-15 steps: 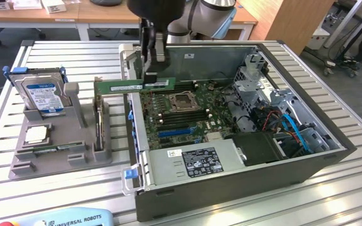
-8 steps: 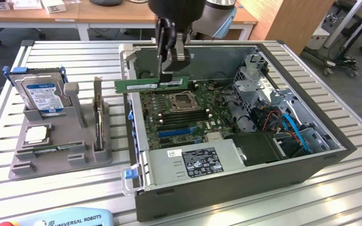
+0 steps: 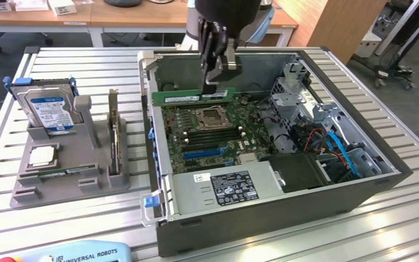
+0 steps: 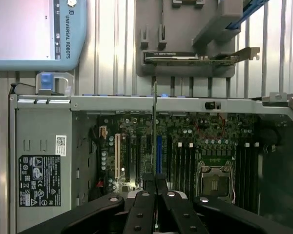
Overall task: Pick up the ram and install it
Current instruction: 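Pick up the ram and move it above insertion slot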
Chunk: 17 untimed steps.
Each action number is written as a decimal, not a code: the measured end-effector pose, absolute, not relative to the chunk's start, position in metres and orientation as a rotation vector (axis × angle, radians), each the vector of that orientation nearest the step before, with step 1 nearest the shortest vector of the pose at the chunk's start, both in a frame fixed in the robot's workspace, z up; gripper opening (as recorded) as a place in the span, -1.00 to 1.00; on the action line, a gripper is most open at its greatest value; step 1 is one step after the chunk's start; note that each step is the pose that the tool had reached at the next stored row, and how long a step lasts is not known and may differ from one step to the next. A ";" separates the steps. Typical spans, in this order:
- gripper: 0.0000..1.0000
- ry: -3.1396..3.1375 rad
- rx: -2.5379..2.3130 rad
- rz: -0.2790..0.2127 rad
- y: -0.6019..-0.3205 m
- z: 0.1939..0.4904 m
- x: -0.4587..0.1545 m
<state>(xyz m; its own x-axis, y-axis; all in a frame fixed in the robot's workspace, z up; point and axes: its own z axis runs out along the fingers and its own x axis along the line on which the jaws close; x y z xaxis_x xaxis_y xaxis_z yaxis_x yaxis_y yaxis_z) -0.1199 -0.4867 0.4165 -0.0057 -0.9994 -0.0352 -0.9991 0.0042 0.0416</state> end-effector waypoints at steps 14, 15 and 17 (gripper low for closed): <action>-0.76 -2.224 2.213 -0.087 -0.487 0.416 -0.070; -0.76 -2.224 2.213 -0.087 -0.487 0.416 -0.067; -0.76 -2.224 2.213 -0.087 -0.487 0.416 -0.060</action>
